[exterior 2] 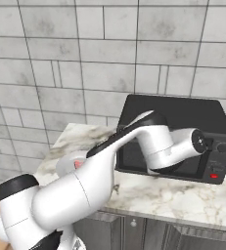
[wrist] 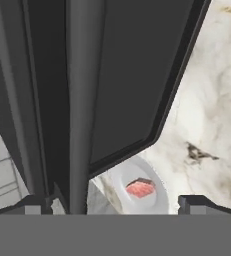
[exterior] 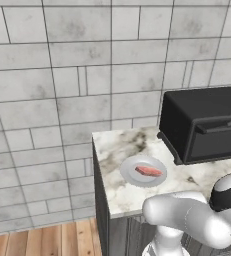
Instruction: Open the toaster oven door. Place the baguette on the top rack in the toaster oven and place the steak on the bottom rack.
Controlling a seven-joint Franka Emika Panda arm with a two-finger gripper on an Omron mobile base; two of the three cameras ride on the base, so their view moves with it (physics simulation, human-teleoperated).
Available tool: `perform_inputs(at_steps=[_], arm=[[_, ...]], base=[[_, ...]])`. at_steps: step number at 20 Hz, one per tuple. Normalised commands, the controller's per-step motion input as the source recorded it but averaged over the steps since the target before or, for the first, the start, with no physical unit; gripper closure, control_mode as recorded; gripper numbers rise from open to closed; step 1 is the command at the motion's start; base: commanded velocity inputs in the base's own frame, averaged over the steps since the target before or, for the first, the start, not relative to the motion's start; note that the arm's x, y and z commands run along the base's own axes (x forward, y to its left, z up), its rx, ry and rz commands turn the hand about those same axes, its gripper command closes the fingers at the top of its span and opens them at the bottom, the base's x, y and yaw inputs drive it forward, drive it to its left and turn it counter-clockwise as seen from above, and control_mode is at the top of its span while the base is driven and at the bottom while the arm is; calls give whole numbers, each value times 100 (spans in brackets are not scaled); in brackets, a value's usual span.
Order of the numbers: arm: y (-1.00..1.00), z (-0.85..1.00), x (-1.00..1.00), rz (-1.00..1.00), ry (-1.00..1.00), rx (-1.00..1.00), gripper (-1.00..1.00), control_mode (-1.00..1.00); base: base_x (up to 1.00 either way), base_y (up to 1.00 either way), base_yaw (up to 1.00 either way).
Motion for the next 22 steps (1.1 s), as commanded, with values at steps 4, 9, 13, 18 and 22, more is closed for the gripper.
perform_inputs(at_steps=[4, 9, 13, 18, 22], arm=[[-7, -18, 26, 0, -6, 1, -100, -100], [-15, -13, 31, -1, 0, 0, -100, -100], [-13, -11, 25, -3, 0, 0, -100, -100], [-8, -13, 22, -6, 0, 0, -100, -100], [-8, -17, 19, -9, 0, 0, -100, -100]], base=[[0, 0, 0], [0, 0, 0], [0, 0, 0], [0, 0, 0], [0, 0, 0]])
